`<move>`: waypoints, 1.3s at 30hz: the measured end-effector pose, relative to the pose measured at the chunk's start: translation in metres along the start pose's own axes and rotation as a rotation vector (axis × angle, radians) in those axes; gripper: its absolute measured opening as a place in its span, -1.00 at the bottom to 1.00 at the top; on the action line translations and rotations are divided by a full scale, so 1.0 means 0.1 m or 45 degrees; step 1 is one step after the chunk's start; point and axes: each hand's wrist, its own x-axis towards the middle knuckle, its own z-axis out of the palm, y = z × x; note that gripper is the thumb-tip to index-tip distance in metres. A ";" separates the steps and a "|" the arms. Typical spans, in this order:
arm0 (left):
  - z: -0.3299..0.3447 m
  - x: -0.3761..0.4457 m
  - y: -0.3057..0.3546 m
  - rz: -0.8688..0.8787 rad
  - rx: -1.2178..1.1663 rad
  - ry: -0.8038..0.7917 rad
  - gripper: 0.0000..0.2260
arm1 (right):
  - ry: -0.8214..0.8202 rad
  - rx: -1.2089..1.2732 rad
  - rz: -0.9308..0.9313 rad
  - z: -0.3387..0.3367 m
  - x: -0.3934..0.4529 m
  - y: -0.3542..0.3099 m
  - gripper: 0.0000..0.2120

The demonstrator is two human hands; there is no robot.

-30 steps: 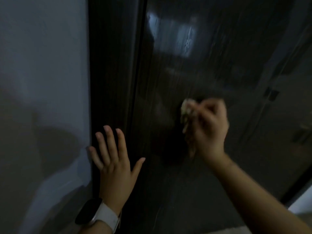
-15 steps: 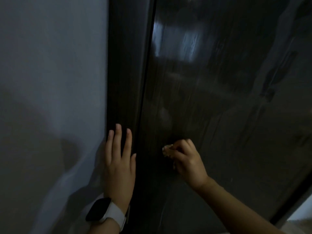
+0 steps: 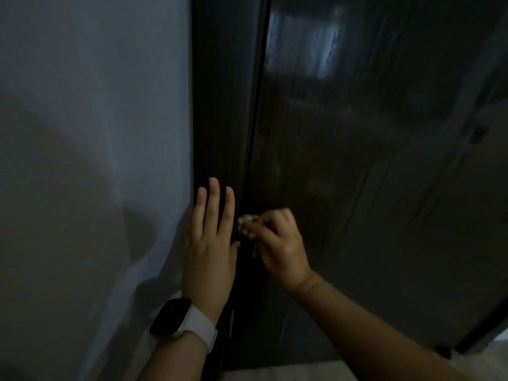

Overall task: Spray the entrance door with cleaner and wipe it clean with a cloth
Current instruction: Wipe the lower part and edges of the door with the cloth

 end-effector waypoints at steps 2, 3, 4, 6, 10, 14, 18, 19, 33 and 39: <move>-0.04 0.00 0.01 -0.011 -0.045 -0.003 -0.10 | -0.111 0.023 0.030 0.03 -0.14 -0.03 -0.80; -0.05 0.00 -0.01 -0.004 -0.080 -0.009 -0.11 | -0.133 0.035 0.034 -0.02 -0.09 -0.05 -0.81; -0.06 0.00 -0.02 0.008 -0.115 -0.019 -0.11 | -0.135 0.045 0.036 -0.09 0.02 -0.06 -0.82; -0.05 0.00 -0.05 0.021 -0.154 -0.025 -0.09 | -0.018 0.036 0.081 -0.26 0.39 -0.07 -0.82; -0.04 0.01 -0.04 0.030 -0.152 -0.015 -0.10 | 0.384 0.049 0.213 -0.53 1.22 -0.01 -0.85; -0.03 -0.01 -0.02 0.010 -0.201 0.006 -0.09 | 0.422 0.019 0.177 -0.46 1.12 -0.02 -0.78; 0.00 -0.01 -0.02 0.008 -0.222 0.026 -0.10 | 0.157 -0.120 -0.063 -0.12 0.37 0.00 -0.74; 0.00 0.00 -0.03 0.008 -0.226 0.029 -0.10 | 0.087 -0.134 -0.134 -0.02 0.18 0.00 -0.73; 0.02 -0.01 -0.09 0.043 -0.114 -0.003 -0.15 | 0.073 -0.101 -0.075 -0.17 -0.16 0.25 -0.84; 0.03 0.00 -0.04 0.034 -0.105 -0.001 -0.14 | 0.225 -0.120 0.106 -0.26 -0.33 0.43 -0.79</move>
